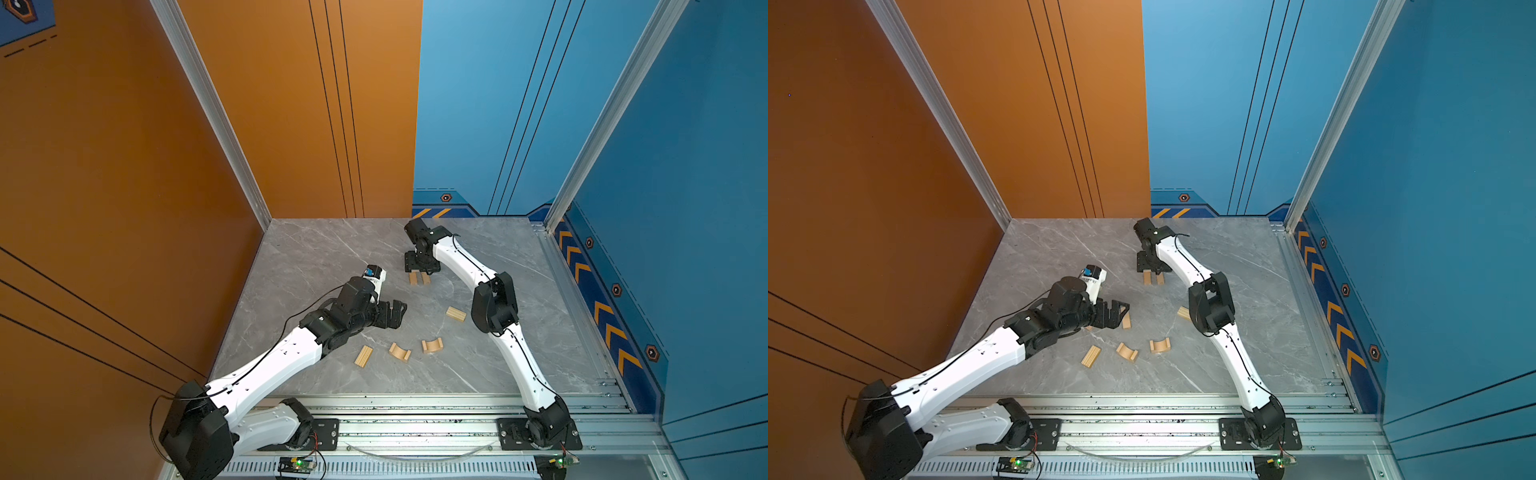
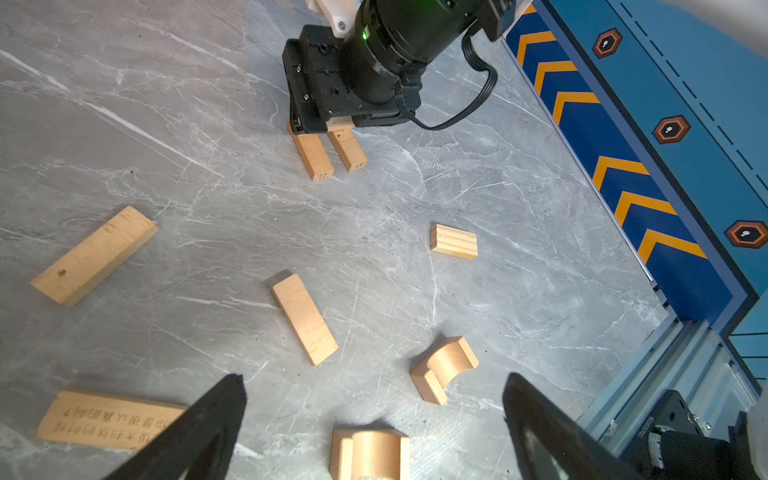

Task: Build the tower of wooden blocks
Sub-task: 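Lower the flat block across the tops of the two standing bars, then open the right gripper and draw it back while the left arm retracts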

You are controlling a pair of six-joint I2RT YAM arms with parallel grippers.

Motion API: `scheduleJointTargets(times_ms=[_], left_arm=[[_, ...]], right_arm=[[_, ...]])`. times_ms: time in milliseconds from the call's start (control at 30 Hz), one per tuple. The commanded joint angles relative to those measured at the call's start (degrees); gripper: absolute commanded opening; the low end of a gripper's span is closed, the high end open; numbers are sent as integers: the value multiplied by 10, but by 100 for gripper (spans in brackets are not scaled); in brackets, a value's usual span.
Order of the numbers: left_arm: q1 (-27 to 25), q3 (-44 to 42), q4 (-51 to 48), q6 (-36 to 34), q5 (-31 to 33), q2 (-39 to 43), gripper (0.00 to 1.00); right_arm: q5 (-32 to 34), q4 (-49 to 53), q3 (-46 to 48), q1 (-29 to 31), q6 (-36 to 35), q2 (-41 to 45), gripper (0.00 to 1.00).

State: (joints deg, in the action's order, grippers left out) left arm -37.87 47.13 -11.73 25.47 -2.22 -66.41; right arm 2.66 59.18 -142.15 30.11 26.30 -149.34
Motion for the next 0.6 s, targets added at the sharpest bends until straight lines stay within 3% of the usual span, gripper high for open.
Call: scheduleJointTargets(times_ms=[0, 200, 567], left_arm=[[7, -9, 4, -3, -9, 13, 98], [8, -8, 4, -2, -13, 12, 98], [9, -7, -5, -5, -9, 17, 98]], right_arm=[[-2, 22, -14, 3, -8, -10, 66], [-1, 22, -15, 3, -8, -11, 70], [-10, 13, -17, 3, -23, 23, 95]])
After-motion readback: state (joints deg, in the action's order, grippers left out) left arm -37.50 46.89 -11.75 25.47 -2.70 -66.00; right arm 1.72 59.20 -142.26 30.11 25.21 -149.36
